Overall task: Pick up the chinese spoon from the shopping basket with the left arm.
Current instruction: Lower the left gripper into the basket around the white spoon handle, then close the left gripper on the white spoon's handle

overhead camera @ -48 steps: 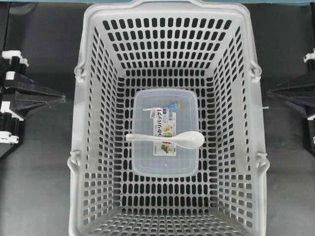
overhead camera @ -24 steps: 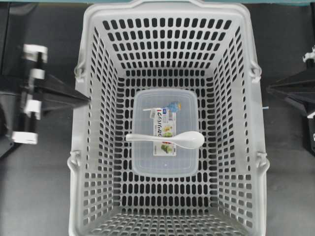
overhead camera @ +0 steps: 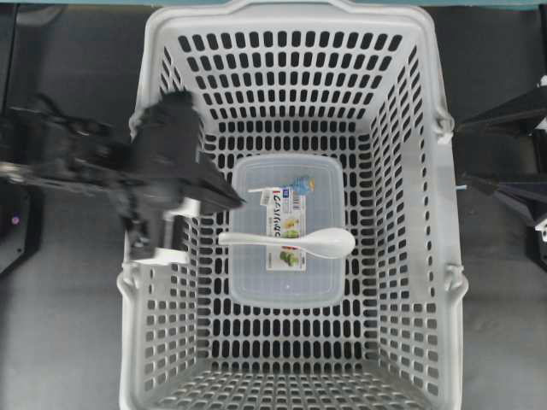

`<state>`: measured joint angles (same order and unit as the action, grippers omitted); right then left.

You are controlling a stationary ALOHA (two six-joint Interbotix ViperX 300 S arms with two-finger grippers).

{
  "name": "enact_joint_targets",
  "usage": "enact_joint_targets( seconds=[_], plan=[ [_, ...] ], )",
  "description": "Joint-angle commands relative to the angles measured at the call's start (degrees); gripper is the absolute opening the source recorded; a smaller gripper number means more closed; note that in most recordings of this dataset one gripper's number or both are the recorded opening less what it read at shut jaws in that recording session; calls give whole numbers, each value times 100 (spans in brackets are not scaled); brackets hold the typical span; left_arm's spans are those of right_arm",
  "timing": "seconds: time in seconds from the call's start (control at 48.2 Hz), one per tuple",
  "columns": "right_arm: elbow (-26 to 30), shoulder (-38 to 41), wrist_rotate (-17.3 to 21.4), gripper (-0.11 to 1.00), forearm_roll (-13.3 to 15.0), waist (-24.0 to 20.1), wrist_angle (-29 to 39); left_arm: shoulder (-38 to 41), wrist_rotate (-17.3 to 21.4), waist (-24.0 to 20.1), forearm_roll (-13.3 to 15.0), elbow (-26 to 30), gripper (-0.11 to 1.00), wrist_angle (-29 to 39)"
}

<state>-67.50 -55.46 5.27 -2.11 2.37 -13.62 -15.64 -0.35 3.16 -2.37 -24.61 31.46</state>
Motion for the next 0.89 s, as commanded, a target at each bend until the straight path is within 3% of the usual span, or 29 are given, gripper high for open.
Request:
enact_joint_targets(
  seconds=[0.0, 0.166, 0.249, 0.394, 0.498, 0.871],
  plan=[
    [123, 26, 0, 71, -18, 44, 0, 281, 26, 44, -18, 378, 0, 132],
    [123, 26, 0, 70, -18, 79, 0, 817, 9, 70, -18, 694, 4, 272],
    [123, 26, 0, 70, -18, 88, 0, 1028, -9, 88, -18, 782, 23, 387],
    [123, 26, -9, 70, -18, 97, 0, 1494, 18, 176, -18, 967, 68, 633],
    [123, 18, -18, 70, -18, 123, 0, 1811, 35, 202, -18, 1063, 88, 703],
    [123, 18, -9, 70, -18, 132, 0, 2329, -35, 246, -18, 1107, 83, 686]
  ],
)
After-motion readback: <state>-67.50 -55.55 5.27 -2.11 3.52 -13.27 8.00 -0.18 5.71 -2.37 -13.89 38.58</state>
